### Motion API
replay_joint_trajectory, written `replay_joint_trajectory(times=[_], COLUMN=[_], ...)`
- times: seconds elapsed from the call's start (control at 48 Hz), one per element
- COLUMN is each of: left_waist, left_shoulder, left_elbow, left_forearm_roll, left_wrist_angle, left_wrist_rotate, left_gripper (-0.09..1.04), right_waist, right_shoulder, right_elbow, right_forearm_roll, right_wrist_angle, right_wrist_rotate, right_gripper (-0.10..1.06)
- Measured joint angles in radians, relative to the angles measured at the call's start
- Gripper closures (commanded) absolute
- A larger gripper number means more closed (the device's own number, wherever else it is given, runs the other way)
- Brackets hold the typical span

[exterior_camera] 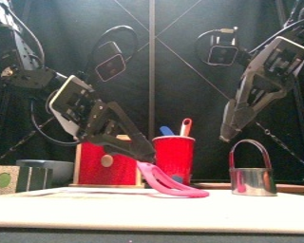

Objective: Get the cutter from the drawer then cut the dough then place the extra dough in the bowl
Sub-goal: Place the extra dough in the bowl

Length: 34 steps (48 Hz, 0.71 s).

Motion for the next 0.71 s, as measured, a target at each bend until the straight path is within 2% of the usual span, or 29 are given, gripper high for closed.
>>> replay_joint_trajectory(times=[0.521, 0.708], left_waist=[0.002, 0.009], left_shoulder=[-0.078, -0.078], left_elbow=[0.032, 0.037], left_forearm_roll=[-0.089, -0.173], left_wrist_angle=[0.0, 0.009], left_wrist_rotate=[0.0, 0.002], left_gripper=[0.12, 0.12], right_waist=[-0.003, -0.005], right_shoulder=[0.002, 0.0], right_elbow=[0.0, 0.0], right_forearm_roll=[-0.006, -0.008], right_wrist_angle=[-0.008, -0.008], right_wrist_rotate=[0.0, 0.0], right_gripper=[0.14, 0.14])
